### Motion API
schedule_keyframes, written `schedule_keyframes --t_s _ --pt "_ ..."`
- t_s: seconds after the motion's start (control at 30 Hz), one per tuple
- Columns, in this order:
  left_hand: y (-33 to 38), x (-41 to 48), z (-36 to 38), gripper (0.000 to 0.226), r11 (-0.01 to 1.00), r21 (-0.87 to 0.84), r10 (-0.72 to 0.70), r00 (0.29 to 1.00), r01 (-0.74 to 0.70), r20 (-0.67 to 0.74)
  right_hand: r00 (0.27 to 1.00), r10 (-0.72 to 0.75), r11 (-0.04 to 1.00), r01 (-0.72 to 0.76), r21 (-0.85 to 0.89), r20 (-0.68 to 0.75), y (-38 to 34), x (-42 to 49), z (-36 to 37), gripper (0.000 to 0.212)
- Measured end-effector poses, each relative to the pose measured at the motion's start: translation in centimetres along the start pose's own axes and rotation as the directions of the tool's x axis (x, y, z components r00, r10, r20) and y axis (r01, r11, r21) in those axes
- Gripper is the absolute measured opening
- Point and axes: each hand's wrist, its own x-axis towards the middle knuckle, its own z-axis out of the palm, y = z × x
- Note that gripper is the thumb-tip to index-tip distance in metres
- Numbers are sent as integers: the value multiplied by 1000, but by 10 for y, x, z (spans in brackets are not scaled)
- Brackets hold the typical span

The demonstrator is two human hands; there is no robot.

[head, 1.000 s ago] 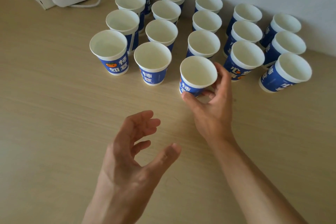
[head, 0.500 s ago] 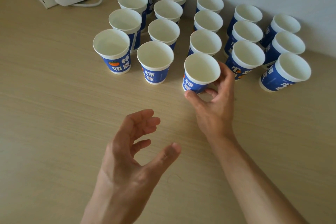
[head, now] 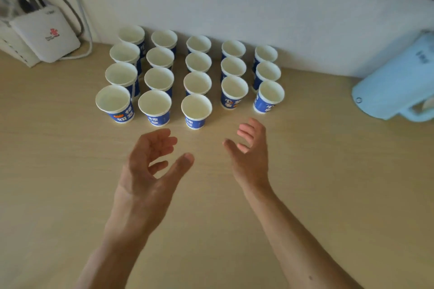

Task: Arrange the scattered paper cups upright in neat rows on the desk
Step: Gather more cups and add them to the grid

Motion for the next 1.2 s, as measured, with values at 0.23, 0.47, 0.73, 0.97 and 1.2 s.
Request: schedule_keyframes --t_s 0.23,0.47,0.73,0.97,1.2 --pt "96 -41 39 36 997 33 58 989 -63 133 996 86 995 -88 41 28 -96 -40 -94 41" --pt "180 -108 122 26 981 70 156 948 -182 278 993 106 993 -108 37 51 -173 -71 -226 37" --pt "264 -189 242 34 949 25 284 883 -315 374 997 9 995 0 104 -82 -225 -99 -391 31" --pt "303 -268 338 37 929 -60 355 831 -365 428 987 -32 990 52 128 -155 -232 -121 -507 32" --pt "324 -309 423 31 939 -97 334 804 -330 492 978 -18 989 48 138 -210 -221 -115 -587 33"
